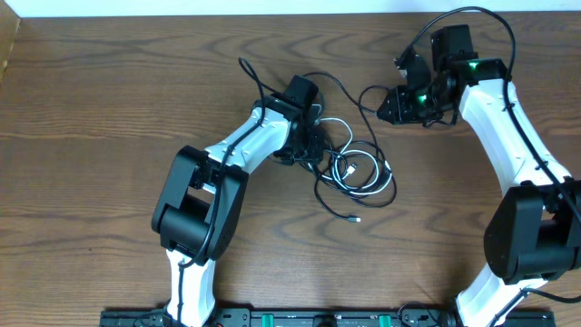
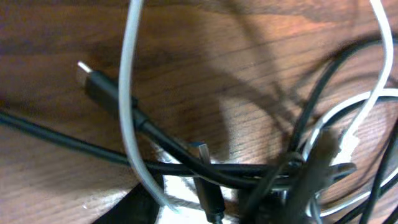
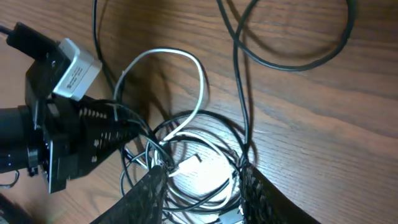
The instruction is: Untangle cables
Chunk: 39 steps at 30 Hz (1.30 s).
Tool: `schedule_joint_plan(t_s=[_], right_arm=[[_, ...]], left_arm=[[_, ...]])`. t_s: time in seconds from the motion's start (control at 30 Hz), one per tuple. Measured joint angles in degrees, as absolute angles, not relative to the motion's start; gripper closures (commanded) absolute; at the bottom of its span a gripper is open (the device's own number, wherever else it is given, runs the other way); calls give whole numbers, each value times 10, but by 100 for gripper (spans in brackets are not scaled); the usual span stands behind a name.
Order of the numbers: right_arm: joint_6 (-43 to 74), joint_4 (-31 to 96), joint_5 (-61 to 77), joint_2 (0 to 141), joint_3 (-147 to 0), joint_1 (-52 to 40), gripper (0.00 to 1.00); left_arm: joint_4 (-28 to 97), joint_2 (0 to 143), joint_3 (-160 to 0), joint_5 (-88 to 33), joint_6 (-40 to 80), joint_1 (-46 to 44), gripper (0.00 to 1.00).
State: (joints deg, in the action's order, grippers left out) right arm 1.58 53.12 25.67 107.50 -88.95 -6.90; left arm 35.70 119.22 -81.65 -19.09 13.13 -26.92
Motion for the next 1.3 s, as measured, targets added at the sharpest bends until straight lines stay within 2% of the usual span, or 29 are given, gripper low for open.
schedule_joint_plan(t_s=[0.03, 0.07, 0.37, 0.73, 1.03, 1.23, 1.3], right_arm=[[16, 531, 257, 1075, -889, -70, 64], [16, 532, 256, 1075, -889, -73, 64], [-21, 554, 276, 1075, -889, -117, 63], [-185, 576, 337, 1075, -889, -208, 55], [-270, 550, 329, 1075, -889, -262, 53], [-277, 528, 305, 1091, -890, -265, 58], [-275, 517, 300, 1105, -890, -264, 65]], left_arm=[[357, 1192, -816, -191, 131, -269, 91], [356, 1193, -816, -191, 131, -269, 92], [377, 1189, -825, -194, 180, -253, 93], [397, 1066, -836, -242, 248, -193, 92], [419, 1061, -837, -294, 255, -193, 92], [433, 1061, -837, -299, 256, -192, 92], [435, 1061, -837, -297, 255, -190, 92]])
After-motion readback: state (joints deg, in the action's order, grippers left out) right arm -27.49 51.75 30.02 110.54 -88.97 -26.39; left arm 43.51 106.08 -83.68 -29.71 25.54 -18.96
